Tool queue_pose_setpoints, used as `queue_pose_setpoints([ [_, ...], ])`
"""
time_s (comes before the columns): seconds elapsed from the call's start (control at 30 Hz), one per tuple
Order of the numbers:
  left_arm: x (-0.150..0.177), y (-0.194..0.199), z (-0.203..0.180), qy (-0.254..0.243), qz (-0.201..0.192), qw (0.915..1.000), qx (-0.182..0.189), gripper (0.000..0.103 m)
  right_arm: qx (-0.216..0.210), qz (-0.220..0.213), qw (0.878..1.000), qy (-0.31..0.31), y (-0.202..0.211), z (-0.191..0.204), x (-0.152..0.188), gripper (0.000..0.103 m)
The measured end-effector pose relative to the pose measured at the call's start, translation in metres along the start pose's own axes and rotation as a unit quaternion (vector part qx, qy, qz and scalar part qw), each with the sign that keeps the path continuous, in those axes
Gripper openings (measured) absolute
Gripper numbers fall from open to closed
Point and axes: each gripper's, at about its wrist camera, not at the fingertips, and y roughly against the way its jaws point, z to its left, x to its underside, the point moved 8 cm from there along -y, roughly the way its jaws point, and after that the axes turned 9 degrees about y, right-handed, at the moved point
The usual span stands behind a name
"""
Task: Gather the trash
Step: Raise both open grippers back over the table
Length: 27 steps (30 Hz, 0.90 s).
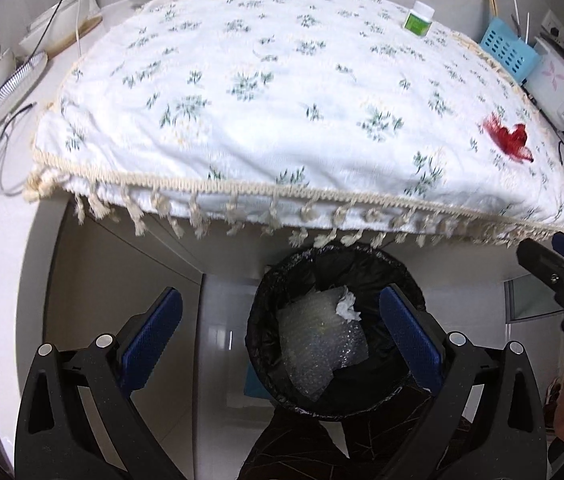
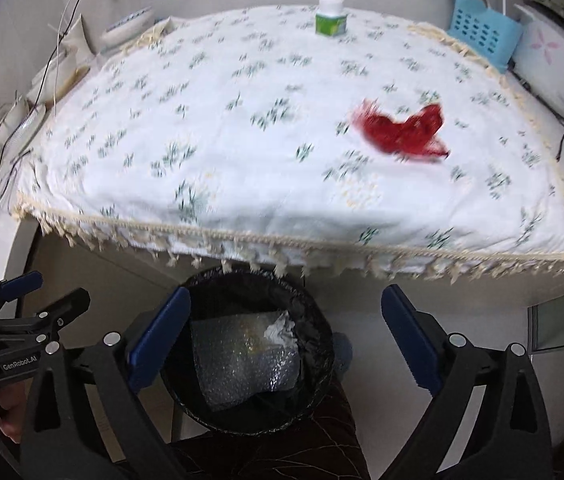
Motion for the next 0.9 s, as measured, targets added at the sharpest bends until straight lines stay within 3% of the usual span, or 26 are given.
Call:
queue_pose_setpoints([
  [0.43,-0.071,0.017,-0.046,-0.017,-0.031,0.9993,0.012,0.097,0.034,-0.036,0.998,-0.047,0.028,-0.066,-0.042,0.095],
  [0.9,-0.175,-0.021,-0.132,-0.046,-0.037,0.9979,0.026,0.097,0.049,-0.011,0.995,-0.081,-0.006,-0.126,-0.069,0.095],
])
